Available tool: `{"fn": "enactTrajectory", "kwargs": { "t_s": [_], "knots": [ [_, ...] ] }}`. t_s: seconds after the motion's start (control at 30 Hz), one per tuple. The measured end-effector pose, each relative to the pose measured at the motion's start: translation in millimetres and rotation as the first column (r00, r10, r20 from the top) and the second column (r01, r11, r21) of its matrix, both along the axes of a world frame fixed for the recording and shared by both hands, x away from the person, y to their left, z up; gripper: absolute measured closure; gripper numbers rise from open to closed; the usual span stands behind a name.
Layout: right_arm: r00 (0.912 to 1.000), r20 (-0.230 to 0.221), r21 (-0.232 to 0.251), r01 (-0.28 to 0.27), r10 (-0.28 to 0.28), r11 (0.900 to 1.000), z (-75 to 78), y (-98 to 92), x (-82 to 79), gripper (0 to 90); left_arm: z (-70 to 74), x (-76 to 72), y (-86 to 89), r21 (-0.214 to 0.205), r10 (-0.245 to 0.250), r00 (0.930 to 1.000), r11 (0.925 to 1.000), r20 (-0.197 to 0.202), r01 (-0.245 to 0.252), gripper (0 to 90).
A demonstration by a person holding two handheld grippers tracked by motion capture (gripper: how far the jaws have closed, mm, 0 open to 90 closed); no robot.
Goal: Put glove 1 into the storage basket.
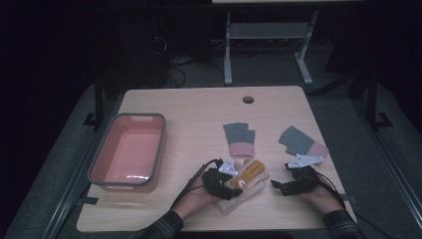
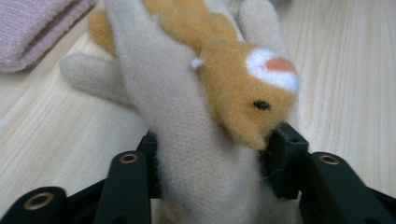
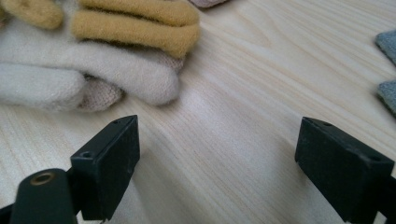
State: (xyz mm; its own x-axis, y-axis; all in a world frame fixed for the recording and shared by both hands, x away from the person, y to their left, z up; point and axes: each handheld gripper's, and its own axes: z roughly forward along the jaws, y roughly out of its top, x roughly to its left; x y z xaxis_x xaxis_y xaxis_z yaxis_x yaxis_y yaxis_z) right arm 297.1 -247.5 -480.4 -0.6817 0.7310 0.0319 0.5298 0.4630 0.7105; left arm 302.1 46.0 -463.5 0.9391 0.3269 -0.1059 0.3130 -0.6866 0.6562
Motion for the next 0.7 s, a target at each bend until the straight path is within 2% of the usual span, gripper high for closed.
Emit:
{"fn": "enactTrajectory", "kwargs": {
  "t_s": [0.13, 0.3, 0.53, 0.6, 0.7],
  "knots": [
    [1.0000, 0.008, 0.009, -0.002, 0.002, 1.0000, -1.2, 0.2, -0.4, 12.9, 0.9, 0.1, -0.4, 0.005, -0.016, 0.9999, 0.9999, -0.007, 0.016, 59.3],
    [0.9999, 0.014, 0.014, -0.003, 0.002, 0.9999, -1.9, 0.4, -0.6, 12.6, 1.7, -0.5, -2.3, 0.006, -0.011, 0.9998, 0.9999, -0.019, 0.011, 64.4],
    [0.9999, 0.012, 0.015, -0.001, 0.001, 0.9999, -1.8, 0.5, -0.6, 12.6, 3.4, -0.5, -2.0, -0.001, -0.014, 0.9999, 0.9999, -0.008, 0.014, 66.7],
    [0.9999, 0.012, 0.015, -0.001, 0.001, 0.9999, -1.8, 0.6, -0.6, 12.6, 4.5, 1.0, -0.5, 0.000, -0.020, 0.9997, 0.9998, -0.013, 0.020, 66.9],
    [0.9999, 0.012, 0.014, -0.001, 0.001, 0.9999, -1.8, 0.6, -0.6, 12.6, 6.3, 1.9, 1.3, -0.024, -0.011, 0.9995, 0.9996, -0.029, 0.011, 66.9]
  ]
}}
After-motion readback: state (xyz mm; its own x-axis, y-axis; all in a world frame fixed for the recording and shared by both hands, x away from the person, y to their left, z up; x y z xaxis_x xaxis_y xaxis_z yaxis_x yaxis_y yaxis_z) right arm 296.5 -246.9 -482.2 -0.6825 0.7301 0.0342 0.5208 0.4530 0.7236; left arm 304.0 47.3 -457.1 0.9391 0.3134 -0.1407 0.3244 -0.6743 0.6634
